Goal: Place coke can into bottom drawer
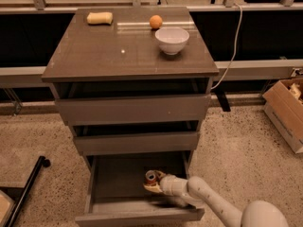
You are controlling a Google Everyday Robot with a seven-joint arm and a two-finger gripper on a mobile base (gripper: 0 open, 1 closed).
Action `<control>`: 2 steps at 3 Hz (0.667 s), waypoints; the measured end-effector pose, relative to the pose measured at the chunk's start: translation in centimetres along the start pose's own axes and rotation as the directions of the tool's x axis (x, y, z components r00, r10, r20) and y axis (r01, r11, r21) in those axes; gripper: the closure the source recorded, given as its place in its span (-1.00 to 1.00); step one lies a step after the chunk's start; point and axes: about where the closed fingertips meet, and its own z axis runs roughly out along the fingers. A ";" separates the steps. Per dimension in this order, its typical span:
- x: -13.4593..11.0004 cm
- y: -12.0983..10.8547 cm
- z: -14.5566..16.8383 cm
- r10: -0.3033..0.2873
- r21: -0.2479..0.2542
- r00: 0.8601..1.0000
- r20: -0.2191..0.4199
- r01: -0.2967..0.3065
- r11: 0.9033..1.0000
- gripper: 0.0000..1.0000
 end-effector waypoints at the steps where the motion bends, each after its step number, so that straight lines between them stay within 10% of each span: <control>1: 2.3 0.1 1.8 0.044 -0.009 0.999 0.010 -0.044 0.999 0.18; 2: 3.5 0.2 3.1 0.068 -0.017 0.998 0.009 -0.068 0.998 -0.32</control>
Offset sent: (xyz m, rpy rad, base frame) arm 0.0079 0.0191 -0.0615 0.0470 0.0835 -0.0160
